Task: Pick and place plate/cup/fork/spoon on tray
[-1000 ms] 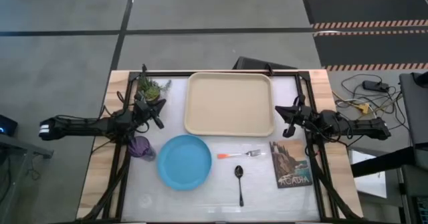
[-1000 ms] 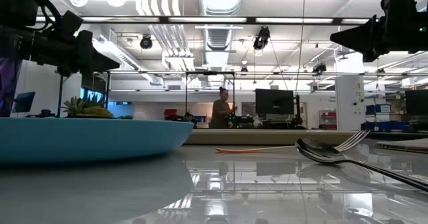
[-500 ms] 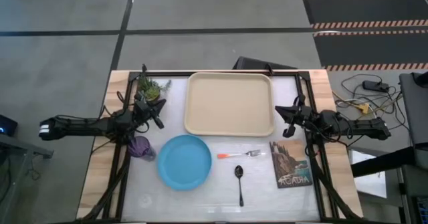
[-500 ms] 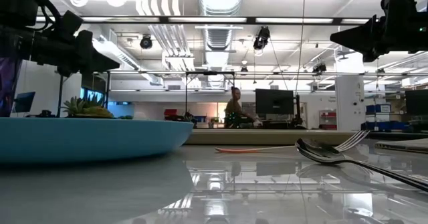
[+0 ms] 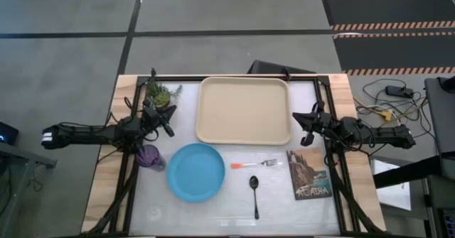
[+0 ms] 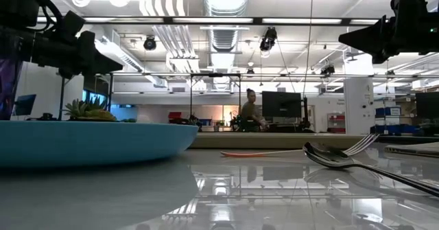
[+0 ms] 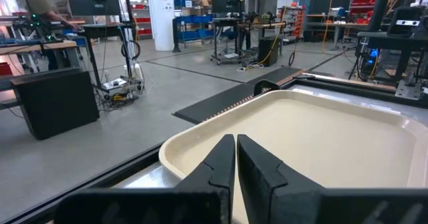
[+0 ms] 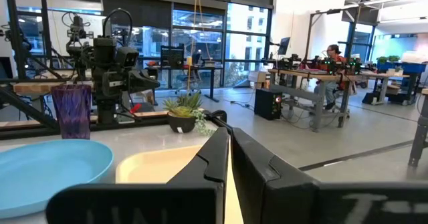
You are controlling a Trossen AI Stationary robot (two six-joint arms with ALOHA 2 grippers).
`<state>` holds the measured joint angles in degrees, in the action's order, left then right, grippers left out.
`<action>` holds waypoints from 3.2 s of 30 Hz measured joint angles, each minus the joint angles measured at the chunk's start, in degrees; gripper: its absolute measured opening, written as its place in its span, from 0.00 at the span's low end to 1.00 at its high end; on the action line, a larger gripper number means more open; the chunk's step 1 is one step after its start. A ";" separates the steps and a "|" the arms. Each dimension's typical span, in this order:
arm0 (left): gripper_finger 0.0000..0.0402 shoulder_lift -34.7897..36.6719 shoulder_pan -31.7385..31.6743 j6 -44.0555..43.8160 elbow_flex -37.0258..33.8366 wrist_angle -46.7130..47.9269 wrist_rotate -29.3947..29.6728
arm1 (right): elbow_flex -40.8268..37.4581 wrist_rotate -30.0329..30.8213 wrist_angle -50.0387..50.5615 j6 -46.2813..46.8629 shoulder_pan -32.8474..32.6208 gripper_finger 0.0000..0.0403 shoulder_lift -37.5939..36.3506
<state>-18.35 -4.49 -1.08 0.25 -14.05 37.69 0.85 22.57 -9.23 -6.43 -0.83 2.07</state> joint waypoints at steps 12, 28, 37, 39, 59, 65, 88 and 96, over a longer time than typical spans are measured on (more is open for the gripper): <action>0.00 0.00 0.00 0.00 0.00 0.00 0.00 | 0.01 0.00 0.00 -0.01 0.00 0.02 0.00; 0.00 0.00 0.02 0.00 0.00 -0.02 0.00 | 0.00 0.00 -0.01 0.01 -0.01 0.02 0.00; 0.00 0.02 0.04 -18.90 0.00 -10.55 -3.12 | 0.00 -0.02 -0.14 13.88 -0.01 0.02 0.00; 0.00 0.11 0.04 -24.16 0.00 -12.95 -3.29 | 0.01 -0.02 -0.80 14.38 0.00 0.02 0.00; 0.00 -0.52 0.07 -39.72 4.23 -19.84 -16.76 | 0.01 0.01 -16.16 2.99 -0.01 0.02 0.00; 0.00 -5.19 0.39 -38.76 13.51 -19.79 -20.31 | 1.38 0.00 -17.14 2.29 0.01 0.02 0.00; 0.00 -51.95 18.39 -79.85 78.45 83.70 -29.66 | 3.60 0.00 -8.90 2.70 0.01 0.02 0.00; 0.00 -60.51 31.17 -95.22 84.51 98.29 -41.32 | 3.58 0.00 -8.12 2.77 0.01 0.02 0.00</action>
<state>-78.86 26.68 -96.30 84.76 84.25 -3.63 4.43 22.57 -17.34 -3.66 -0.82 2.07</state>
